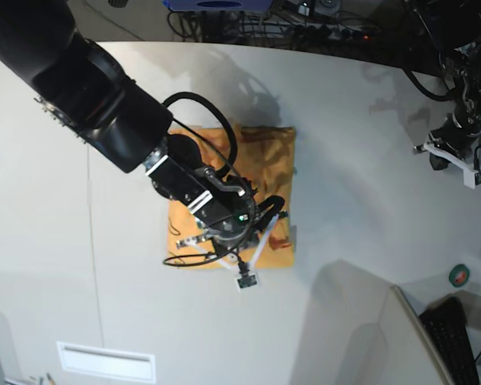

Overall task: Layout the t-shirt on the table in an organized manner, then fold the t-shirt properly
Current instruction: 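Open the right gripper and withdraw it from the folded shirt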

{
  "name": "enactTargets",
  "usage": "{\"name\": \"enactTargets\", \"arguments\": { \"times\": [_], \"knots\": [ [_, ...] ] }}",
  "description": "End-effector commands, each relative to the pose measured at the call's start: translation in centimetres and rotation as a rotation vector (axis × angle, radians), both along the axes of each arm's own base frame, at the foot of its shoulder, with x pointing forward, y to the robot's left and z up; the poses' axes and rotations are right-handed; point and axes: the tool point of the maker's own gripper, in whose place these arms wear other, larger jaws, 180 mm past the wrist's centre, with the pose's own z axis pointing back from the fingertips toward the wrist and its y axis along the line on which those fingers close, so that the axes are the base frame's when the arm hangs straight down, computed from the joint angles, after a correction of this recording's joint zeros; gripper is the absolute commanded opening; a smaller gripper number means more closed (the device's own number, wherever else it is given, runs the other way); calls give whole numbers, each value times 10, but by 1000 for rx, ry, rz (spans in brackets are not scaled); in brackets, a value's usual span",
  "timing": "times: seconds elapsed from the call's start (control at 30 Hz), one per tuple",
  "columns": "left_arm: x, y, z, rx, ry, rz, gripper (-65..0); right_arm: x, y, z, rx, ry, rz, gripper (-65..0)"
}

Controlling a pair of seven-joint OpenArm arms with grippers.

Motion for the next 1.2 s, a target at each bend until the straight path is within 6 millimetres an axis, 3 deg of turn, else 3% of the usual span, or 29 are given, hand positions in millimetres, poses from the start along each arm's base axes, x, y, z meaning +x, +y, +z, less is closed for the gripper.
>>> {"name": "enactTargets", "arguments": {
  "times": [0.0, 0.17, 0.37, 0.43, 0.53, 0.63, 0.7, 0.77, 0.87, 0.93, 1.03, 1.17],
  "knots": [
    [10, 7, 15, 22, -45, -4, -650, 13, 14, 18, 6, -66, 26, -650],
    [10, 6, 13, 19, -43, -5, -650, -11, 37, 5, -50, -65, 137, -650],
    [10, 6, 14, 21, -43, -5, -650, -36, 46, -9, -54, -31, 182, -650],
    [10, 6, 13, 19, -43, -5, -650, -53, 63, -11, -24, -17, 259, -650],
    [12, 4, 15, 21, -48, -12, -650, -79, 87, -7, 22, -12, 357, -650],
    [17, -15, 15, 23, -45, -86, -650, -83, 97, 13, 98, -41, 358, -650],
    [14, -34, 21, 47, -48, -162, -650, -79, 81, 26, 140, -45, 318, -650],
    [12, -68, 28, 46, -75, -236, -650, -75, 67, 50, 205, -62, 273, -650],
    [3, -115, 37, 16, -116, -304, -650, -66, 26, 82, 275, -105, 182, -650],
    [-2, -144, 40, -22, -141, -326, -650, -56, -11, 102, 306, -157, 97, -650],
    [-11, -189, 47, -81, -169, -376, -650, -47, -77, 112, 290, -208, -39, -650],
    [-14, -240, 57, -145, -203, -459, -321, -50, -143, 94, 221, -191, -167, -650]
  ]
}}
